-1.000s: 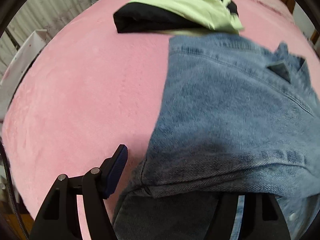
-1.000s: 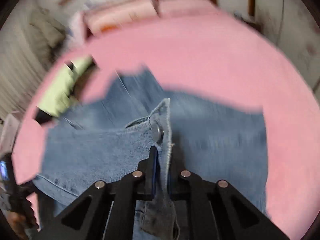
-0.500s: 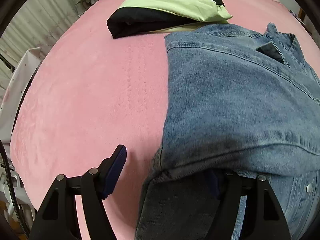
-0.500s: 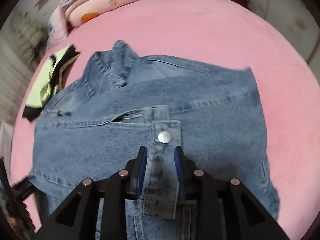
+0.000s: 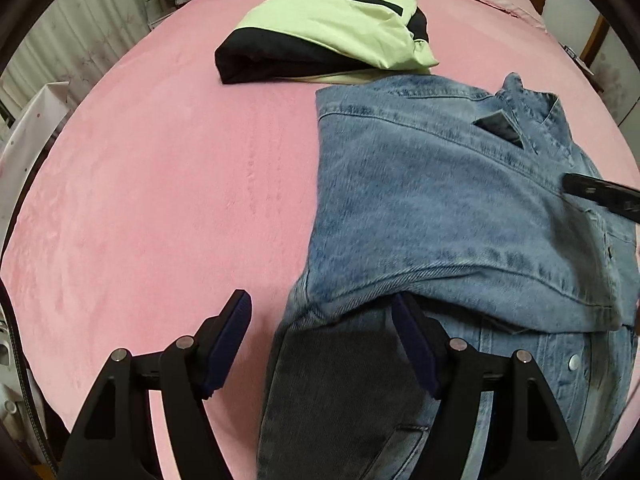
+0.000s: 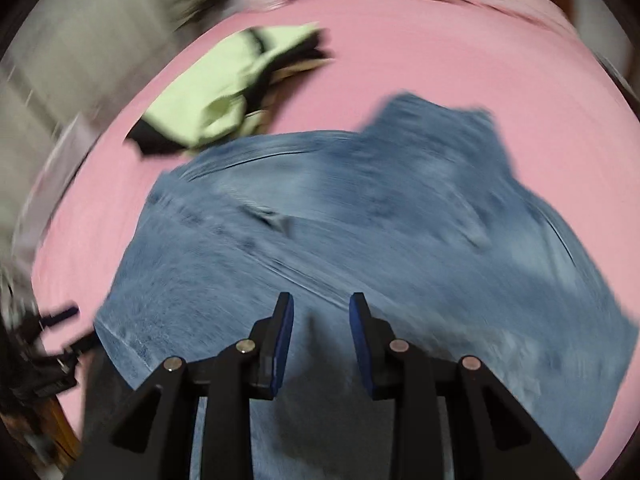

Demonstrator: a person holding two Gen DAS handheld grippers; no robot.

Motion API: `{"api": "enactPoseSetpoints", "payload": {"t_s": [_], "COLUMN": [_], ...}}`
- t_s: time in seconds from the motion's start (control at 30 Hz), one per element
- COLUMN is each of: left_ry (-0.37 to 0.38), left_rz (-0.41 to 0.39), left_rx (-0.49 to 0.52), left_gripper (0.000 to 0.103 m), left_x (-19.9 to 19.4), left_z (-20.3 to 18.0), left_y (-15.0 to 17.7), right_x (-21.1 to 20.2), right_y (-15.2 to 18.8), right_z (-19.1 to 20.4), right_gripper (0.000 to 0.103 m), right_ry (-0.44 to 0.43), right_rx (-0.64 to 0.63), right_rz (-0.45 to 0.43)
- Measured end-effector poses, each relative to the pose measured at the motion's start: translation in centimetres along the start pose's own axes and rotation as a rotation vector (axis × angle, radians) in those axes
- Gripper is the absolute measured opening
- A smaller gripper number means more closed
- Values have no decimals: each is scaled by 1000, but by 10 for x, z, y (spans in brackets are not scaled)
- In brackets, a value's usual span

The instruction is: Fold large clothes

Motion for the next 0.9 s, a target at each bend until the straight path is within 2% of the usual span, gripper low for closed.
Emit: {"api": "enactPoseSetpoints", "payload": {"t_s": [0.13, 0.37, 0.43, 0.5, 0.7, 0.8, 0.9], "left_ry": [20, 61, 64, 68, 75, 79, 76], "left_rz": [-1, 17, 20, 22, 52, 53, 51], "left_rx": [-13, -44, -45, -45, -71, -79, -79], "left_gripper": [71, 71, 71, 72, 71, 71, 71], "left_x": [2, 1, 0, 1, 14, 18, 20], "left_z": [2, 8, 9, 10, 12, 12, 11], "left_y": [-9, -6, -4, -1, 8, 11, 13], "right_x": [25, 55, 53, 47, 11, -16, -36], "right_y": [-19, -31, -28, -24, -6, 4, 5], "right_z": [20, 28, 31, 35, 56, 71, 74], "right_gripper": [29, 27, 15, 8, 4, 4, 4], "right_ry": [-33, -56, -44, -22, 32, 91, 183], "right_rx": [-152, -280, -326, -365, -470, -527, -514], "right_rz": [24, 106, 113, 106, -7, -112, -218]}}
Point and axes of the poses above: each gripper's, at about its wrist camera, not at the fingertips, and x roughly the way its jaws point, z to its left, y to its underside, the point moved 4 cm from there along x, roughly the way its jaws point, and after that the axes turned 2 degrees about y, right-handed, at the moved point
